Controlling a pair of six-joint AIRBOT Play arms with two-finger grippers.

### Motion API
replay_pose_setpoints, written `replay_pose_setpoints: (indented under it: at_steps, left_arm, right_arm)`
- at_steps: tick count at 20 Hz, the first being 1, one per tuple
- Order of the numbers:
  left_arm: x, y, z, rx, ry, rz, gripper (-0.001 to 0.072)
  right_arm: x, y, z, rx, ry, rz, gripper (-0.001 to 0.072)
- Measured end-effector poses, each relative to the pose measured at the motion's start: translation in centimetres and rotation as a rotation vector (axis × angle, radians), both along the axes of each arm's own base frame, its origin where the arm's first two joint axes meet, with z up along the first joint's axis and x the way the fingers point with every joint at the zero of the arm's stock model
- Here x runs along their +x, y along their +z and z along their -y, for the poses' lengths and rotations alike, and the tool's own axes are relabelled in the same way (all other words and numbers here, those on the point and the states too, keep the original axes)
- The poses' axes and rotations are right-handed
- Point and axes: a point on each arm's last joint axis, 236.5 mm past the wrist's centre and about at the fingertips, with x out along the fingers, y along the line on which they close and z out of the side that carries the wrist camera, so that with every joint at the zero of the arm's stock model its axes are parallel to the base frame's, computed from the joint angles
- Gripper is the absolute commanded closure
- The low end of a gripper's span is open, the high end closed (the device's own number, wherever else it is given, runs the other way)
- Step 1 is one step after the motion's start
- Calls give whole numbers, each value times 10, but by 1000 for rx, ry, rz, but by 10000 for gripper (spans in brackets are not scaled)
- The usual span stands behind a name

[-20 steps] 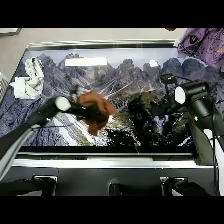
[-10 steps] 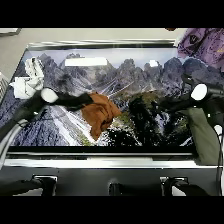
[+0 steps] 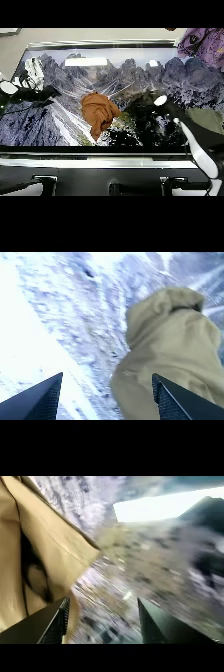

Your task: Fold the clothes and pants, and hang the long-sleeved shirts on hangers.

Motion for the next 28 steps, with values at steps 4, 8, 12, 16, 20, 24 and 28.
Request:
replay_pose_setpoints:
  at_steps: [4, 8, 12, 16, 20, 24, 28]
  left_arm:
    - [-1, -1, -14, 3, 15, -6, 76]
    - [-1, -6, -18, 5, 16, -17, 76]
    - [1, -19, -14, -18, 4, -39, 76]
    - [8, -40, 9, -99, -49, -52, 77]
    - [19, -71, 38, -174, -90, -64, 79]
    - [30, -101, 66, -214, -100, -75, 113]
    - [46, -112, 83, -222, -107, -57, 115]
  right_arm:
    - [5, -16, -33, 55, -30, 7, 236]
    - [15, -21, -39, 57, -66, 36, 447]
    - [20, -26, -37, 33, -68, 70, 686]
    - [24, -20, -37, 34, -64, 100, 686]
    - [27, -9, -37, 39, -61, 128, 686]
    - [27, -1, -38, 43, -52, 144, 686]
    - [25, 4, -39, 46, -41, 148, 686]
